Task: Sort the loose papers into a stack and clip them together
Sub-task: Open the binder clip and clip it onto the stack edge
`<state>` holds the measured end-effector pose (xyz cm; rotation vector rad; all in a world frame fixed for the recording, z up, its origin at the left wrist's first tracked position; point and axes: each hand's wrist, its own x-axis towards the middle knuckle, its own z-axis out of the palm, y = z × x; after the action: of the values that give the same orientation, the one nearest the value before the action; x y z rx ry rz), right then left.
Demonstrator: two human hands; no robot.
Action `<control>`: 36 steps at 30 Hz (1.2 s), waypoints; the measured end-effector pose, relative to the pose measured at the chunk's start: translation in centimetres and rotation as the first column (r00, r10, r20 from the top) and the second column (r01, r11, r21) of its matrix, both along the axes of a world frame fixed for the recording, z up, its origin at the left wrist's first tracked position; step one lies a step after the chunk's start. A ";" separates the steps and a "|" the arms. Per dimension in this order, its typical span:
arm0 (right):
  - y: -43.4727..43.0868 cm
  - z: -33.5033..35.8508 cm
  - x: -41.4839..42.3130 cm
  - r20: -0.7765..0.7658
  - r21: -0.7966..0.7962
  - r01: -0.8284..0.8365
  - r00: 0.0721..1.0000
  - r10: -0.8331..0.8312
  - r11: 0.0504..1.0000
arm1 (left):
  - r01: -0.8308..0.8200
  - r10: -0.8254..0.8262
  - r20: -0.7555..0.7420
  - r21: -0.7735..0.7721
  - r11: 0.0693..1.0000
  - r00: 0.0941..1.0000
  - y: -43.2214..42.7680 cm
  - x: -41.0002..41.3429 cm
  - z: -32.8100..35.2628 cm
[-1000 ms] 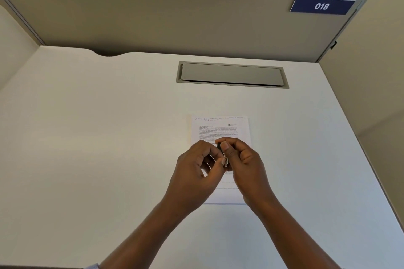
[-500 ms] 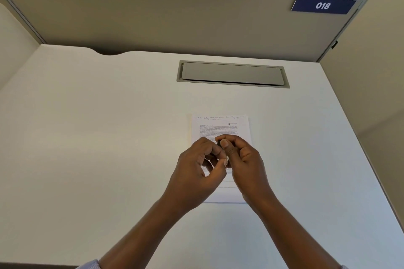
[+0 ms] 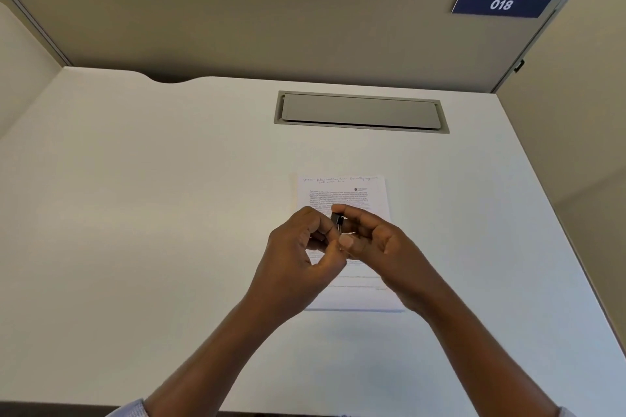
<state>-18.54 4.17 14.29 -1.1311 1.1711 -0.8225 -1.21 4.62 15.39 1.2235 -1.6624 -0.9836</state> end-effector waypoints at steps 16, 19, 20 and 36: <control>-1.6 4.0 -0.9 -0.568 -0.141 -0.428 0.774 0.281 0.893 | 0.031 -0.031 -0.007 -0.039 0.999 0.999 1.0 0.0 -0.8; -1.9 4.2 -1.0 -0.573 -0.132 -0.469 0.755 0.319 0.873 | 0.029 -0.029 -0.036 0.000 1.000 0.999 1.0 0.5 -1.0; -1.9 4.2 -1.1 -0.571 -0.130 -0.475 0.753 0.326 0.870 | 0.028 -0.027 -0.051 0.020 0.999 0.998 1.0 0.7 -1.0; -2.9 1.9 -2.5 -0.118 0.024 -0.300 0.946 0.301 0.954 | 0.074 0.023 -0.355 0.257 0.963 0.934 1.5 1.8 -0.8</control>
<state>-21.06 1.25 16.19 -1.3305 1.0638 -0.5211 0.58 6.15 14.56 1.1136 -1.2924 -1.3919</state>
